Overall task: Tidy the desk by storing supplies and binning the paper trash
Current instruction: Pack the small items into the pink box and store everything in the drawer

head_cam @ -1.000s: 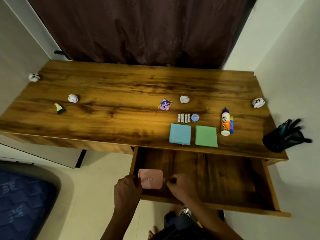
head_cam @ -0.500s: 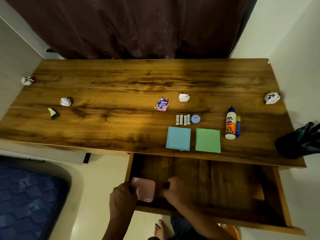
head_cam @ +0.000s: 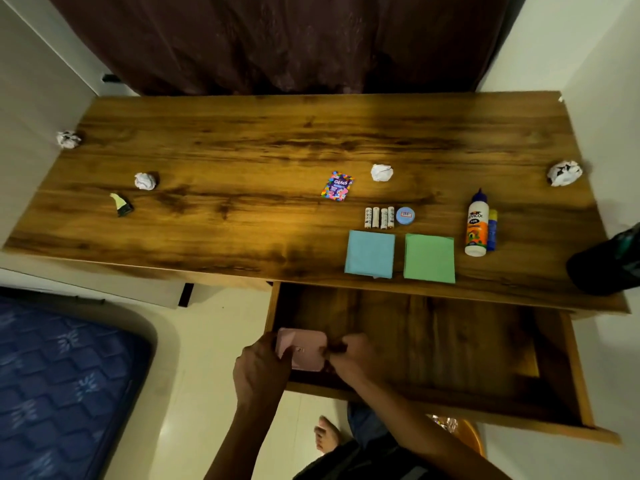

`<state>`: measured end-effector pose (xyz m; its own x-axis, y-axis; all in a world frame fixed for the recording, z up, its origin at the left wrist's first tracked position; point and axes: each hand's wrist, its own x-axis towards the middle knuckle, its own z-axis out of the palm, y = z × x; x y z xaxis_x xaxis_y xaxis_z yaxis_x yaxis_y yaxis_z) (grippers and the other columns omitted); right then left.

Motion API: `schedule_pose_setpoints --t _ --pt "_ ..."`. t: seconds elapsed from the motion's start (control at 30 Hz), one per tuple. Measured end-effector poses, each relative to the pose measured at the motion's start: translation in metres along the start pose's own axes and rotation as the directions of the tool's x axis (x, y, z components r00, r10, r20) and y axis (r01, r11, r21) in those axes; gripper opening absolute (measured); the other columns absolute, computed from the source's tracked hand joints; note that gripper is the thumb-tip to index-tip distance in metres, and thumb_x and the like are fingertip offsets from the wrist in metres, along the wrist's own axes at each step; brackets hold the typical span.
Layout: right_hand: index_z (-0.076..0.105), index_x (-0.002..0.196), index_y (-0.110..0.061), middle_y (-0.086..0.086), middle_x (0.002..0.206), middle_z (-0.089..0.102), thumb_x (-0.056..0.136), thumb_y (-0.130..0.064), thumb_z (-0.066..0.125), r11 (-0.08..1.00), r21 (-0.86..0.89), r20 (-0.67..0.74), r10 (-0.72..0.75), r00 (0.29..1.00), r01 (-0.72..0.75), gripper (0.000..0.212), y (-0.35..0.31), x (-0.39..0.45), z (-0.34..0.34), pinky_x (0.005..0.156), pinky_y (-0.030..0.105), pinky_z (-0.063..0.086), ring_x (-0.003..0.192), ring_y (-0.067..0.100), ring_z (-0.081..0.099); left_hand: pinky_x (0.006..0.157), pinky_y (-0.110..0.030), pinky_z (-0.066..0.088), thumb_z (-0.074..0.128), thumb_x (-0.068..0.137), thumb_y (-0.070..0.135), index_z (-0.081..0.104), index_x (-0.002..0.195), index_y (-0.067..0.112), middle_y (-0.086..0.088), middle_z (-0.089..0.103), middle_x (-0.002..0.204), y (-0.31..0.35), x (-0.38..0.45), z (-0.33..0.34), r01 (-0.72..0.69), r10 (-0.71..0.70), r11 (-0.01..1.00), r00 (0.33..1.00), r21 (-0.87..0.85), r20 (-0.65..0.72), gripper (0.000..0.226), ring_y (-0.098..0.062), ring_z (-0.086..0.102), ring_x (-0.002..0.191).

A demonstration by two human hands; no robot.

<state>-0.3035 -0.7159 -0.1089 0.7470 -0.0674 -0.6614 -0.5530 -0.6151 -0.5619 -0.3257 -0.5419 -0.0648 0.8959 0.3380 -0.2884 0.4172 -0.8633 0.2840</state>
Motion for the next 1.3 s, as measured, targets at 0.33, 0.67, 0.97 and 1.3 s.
schedule_pose_setpoints --t 0.33,0.67,0.97,1.3 --pt "0.069 0.069 -0.027 -0.009 0.068 0.071 0.087 -0.045 0.074 0.997 0.032 -0.031 -0.071 0.997 0.072 0.026 -0.005 -0.016 -0.027 0.058 0.026 0.057 0.062 0.005 0.068 0.059 -0.025 0.05 0.066 0.093 0.015 0.081 0.09 0.013 -0.008 0.079 0.084 -0.012 0.006 0.001 -0.028 0.034 0.983 0.999 -0.182 0.026 0.016 -0.028 0.074 0.071" --pt "0.077 0.095 -0.024 -0.008 0.08 0.076 0.09 -0.035 0.075 0.916 0.212 -0.187 -0.305 0.934 0.341 0.013 -0.103 -0.029 -0.116 0.071 0.026 0.063 0.068 0.003 0.073 0.069 -0.026 0.055 0.073 0.093 0.039 0.077 0.092 0.023 0.003 0.076 0.08 0.041 0.049 -0.091 -0.115 0.01 0.791 0.984 -0.601 -0.175 0.017 -0.011 0.072 0.076" --pt "0.078 0.094 -0.015 -0.002 0.077 0.077 0.089 -0.032 0.076 0.935 0.149 -0.278 -0.273 0.921 0.322 0.018 -0.136 0.034 -0.122 0.069 0.033 0.064 0.064 0.008 0.073 0.081 -0.042 0.064 0.077 0.09 0.039 0.078 0.09 0.019 0.004 0.079 0.093 0.061 0.117 -0.077 -0.094 -0.034 0.758 0.983 -0.645 -0.182 0.02 -0.011 0.074 0.086" --pt "0.074 0.096 -0.012 0.003 0.085 0.077 0.092 -0.037 0.072 0.95 0.202 -0.279 -0.177 0.944 0.238 0.026 -0.127 0.045 -0.106 0.068 0.033 0.065 0.061 0.008 0.073 0.083 -0.045 0.065 0.077 0.079 0.066 0.077 0.103 0.023 0.007 0.079 0.099 0.059 0.122 -0.066 0.015 -0.114 0.715 0.989 -0.699 -0.095 0.05 -0.012 0.075 0.092"
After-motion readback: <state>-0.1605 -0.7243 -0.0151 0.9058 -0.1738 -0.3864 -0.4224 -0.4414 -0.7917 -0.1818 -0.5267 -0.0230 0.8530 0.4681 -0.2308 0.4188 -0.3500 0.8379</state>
